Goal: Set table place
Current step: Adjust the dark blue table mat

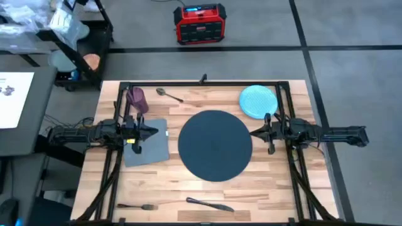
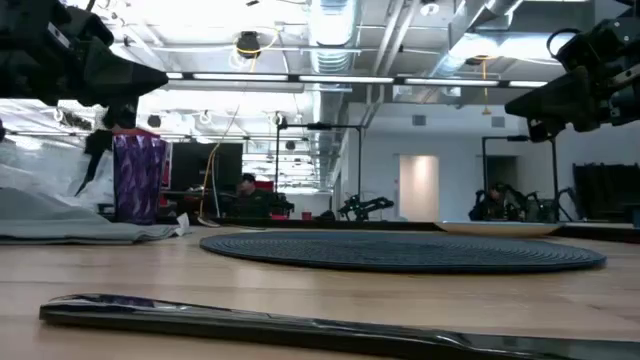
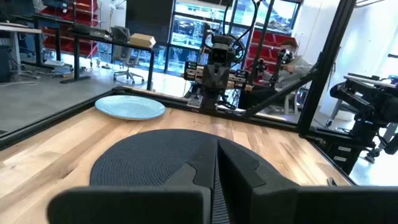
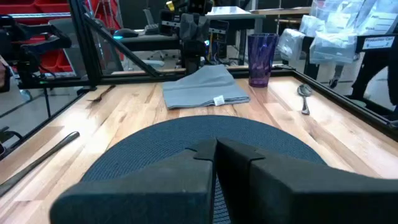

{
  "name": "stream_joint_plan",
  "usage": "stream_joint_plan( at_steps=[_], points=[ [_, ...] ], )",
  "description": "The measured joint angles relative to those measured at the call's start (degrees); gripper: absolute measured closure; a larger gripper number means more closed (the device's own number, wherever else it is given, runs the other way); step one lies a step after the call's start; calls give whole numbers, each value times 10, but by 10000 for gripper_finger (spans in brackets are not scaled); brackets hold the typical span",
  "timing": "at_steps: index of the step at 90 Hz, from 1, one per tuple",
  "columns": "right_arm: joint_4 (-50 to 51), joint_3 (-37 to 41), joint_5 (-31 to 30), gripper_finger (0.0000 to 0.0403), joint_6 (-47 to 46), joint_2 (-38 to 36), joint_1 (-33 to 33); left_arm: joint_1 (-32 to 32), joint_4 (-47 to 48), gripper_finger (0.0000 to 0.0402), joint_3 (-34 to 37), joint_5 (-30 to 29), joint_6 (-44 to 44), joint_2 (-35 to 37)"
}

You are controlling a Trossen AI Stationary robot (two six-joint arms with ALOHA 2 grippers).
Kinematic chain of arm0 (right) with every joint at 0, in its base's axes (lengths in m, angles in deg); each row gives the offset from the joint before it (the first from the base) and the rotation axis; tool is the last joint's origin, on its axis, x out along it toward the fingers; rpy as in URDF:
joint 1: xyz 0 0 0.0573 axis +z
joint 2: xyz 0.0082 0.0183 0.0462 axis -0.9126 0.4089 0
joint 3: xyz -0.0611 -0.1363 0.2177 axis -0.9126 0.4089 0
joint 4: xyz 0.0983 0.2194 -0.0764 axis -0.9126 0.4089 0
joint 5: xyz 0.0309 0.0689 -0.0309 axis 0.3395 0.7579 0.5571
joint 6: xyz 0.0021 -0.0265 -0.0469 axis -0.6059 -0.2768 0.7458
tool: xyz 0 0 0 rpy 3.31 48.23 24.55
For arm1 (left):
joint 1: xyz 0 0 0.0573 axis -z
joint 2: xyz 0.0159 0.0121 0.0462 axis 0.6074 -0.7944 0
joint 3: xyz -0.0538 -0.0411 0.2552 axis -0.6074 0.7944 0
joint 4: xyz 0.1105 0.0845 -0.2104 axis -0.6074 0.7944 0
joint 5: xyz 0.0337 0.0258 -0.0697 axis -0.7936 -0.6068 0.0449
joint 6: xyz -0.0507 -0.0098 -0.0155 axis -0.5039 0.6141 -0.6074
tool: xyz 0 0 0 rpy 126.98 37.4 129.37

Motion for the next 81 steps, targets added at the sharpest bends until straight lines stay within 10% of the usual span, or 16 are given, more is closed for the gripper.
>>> stream_joint_plan(
  at_steps=[81],
  points=[
    [0, 0, 0, 403, 0, 0, 0, 0, -12, 401, 0, 0, -7, 0]
  ],
)
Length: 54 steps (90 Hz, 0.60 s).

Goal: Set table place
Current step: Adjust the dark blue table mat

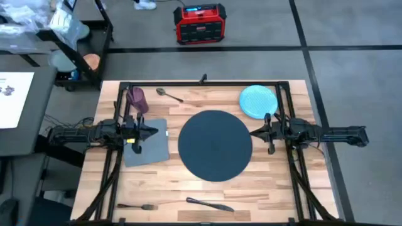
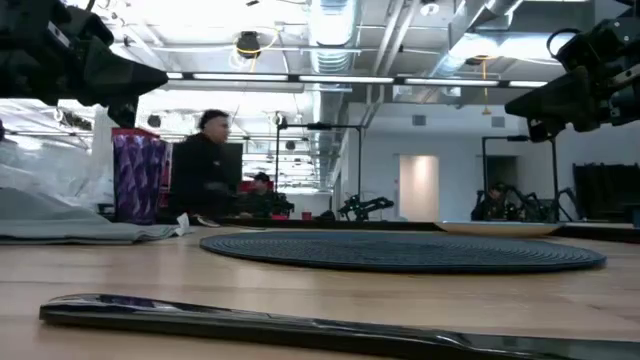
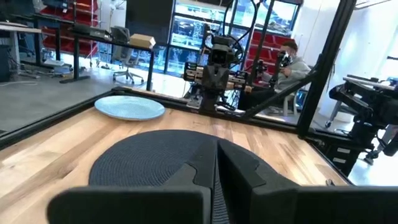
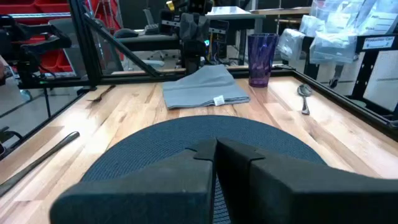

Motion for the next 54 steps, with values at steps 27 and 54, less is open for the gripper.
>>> stream_joint_plan(
  at_steps=[27, 54],
  points=[
    [0, 0, 0, 403, 0, 0, 0, -1, -53, 402, -17, -11, 30, -1],
    [0, 0, 0, 403, 0, 0, 0, -1, 27, 393, -111, -18, 27, -64]
  ],
)
